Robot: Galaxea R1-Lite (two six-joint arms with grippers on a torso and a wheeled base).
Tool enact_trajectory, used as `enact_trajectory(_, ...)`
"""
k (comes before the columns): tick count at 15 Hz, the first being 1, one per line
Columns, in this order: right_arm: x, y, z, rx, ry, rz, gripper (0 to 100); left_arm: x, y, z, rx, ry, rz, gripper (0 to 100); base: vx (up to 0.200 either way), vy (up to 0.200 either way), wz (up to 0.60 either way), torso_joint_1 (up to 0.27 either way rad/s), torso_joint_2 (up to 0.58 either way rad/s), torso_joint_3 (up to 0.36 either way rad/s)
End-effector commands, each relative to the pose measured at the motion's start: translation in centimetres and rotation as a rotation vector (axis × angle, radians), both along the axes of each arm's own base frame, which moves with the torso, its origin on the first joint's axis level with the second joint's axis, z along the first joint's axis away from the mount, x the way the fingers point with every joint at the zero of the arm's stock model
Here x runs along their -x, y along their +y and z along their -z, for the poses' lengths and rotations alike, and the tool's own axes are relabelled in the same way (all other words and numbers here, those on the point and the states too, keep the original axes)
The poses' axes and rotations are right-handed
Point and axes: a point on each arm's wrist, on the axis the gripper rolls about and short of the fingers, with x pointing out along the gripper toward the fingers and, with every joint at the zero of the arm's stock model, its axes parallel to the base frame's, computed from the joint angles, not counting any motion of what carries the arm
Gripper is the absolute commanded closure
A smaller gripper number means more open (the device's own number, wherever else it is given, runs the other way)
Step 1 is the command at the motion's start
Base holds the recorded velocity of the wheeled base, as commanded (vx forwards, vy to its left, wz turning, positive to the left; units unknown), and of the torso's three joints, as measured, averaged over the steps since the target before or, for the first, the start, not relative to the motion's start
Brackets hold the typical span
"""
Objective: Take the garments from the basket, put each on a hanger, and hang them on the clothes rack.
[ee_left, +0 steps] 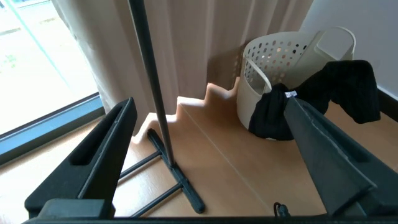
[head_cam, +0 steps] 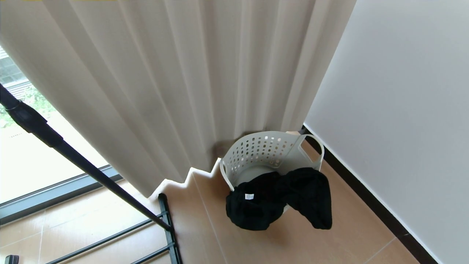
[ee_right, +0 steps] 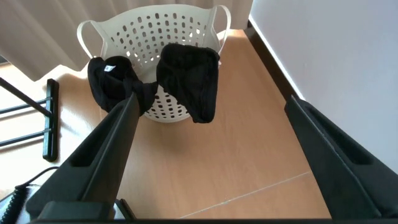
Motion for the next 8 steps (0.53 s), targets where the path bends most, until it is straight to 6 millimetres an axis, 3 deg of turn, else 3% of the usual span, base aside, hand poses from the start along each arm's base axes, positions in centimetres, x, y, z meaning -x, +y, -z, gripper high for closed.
enact_trajectory(1, -0.01, 0.00, -0.01, 0.000, 0.000, -0.001, 0, -0.01, 0.00, -0.01, 0.000, 0.001, 0.000, 0, 0.000, 0.000, 0.00, -0.002, 0.01, -0.188)
enact_trajectory(8, -0.01, -0.01, 0.00, 0.003, 0.002, 0.002, 0, 0.00, 0.00, -0.01, 0.000, -0.001, 0.000, 0, 0.000, 0.000, 0.00, 0.001, 0.00, -0.195)
